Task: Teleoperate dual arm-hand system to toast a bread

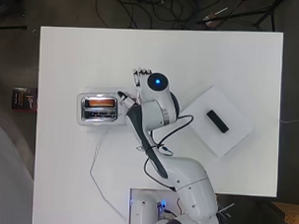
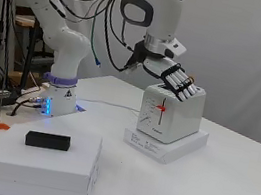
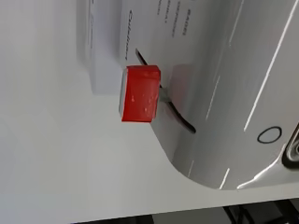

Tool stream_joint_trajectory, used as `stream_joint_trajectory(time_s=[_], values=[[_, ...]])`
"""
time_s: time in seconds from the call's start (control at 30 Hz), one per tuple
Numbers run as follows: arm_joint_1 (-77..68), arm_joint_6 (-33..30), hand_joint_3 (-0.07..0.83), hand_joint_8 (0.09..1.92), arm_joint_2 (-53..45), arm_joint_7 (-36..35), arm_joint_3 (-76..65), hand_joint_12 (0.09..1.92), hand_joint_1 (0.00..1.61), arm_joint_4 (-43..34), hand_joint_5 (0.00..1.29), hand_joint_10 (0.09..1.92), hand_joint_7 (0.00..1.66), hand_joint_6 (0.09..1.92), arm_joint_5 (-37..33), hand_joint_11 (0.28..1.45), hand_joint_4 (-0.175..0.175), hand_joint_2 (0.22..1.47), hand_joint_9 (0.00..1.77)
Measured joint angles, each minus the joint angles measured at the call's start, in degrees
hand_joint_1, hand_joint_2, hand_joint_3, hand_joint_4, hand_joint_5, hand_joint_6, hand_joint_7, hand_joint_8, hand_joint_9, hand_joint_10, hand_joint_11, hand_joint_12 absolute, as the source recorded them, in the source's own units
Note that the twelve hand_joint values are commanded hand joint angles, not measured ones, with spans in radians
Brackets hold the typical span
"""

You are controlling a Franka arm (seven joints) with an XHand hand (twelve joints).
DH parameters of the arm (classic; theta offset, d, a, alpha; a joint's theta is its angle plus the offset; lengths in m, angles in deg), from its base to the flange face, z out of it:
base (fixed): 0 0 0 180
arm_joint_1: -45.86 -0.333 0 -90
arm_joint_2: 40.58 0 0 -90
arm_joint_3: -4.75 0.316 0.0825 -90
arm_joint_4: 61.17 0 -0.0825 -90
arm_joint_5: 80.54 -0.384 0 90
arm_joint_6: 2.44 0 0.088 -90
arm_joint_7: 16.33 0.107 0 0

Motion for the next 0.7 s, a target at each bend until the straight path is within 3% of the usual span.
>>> stream_joint_trajectory(time_s=[0.03,0.13,0.2,0.23,0.3,0.4,0.5,0.57,0.7], values=[[-0.3,0.2,0.005,0.09,-0.1,0.4,-0.3,0.09,0.00,-0.3,0.24,0.09,0.21,0.09,-0.2,0.37,-0.021,1.01,0.31],[0.1,-0.8,0.000,0.09,-0.8,-0.5,-1.4,0.09,0.00,-0.2,0.23,0.09,0.53,0.09,-1.5,0.48,-0.063,1.00,0.69],[3.4,-2.5,-0.010,0.09,-3.6,-4.3,-0.5,0.09,0.00,0.4,0.22,0.09,0.58,0.09,-5.0,0.50,-0.075,0.97,0.76],[6.4,-3.6,-0.013,0.09,-6.5,-6.8,1.0,0.09,0.00,0.8,0.22,0.09,0.58,0.09,-7.7,0.50,-0.072,0.96,0.76],[13.6,-6.2,-0.013,0.09,-14.5,-11.7,4.9,0.09,0.00,2.1,0.19,0.09,0.41,0.09,-13.1,0.45,-0.041,0.95,0.56],[24.8,-8.8,-0.006,0.09,-27.8,-17.2,10.6,0.09,0.00,3.8,0.21,0.09,0.46,0.09,-19.7,0.46,-0.015,0.95,0.57],[31.7,-10.2,-0.011,0.09,-36.9,-17.0,11.4,0.09,0.00,4.8,0.21,0.09,0.47,0.09,-19.7,0.46,0.003,0.93,0.58],[31.2,-11.3,-0.013,0.09,-38.5,-16.2,7.9,0.09,0.00,5.5,0.21,0.09,0.47,0.09,-17.8,0.46,0.007,0.92,0.58],[20.2,-13.1,-0.011,0.09,-31.7,-15.4,-0.5,0.09,0.00,6.7,0.21,0.09,0.49,0.09,-14.6,0.46,0.004,0.91,0.60]])
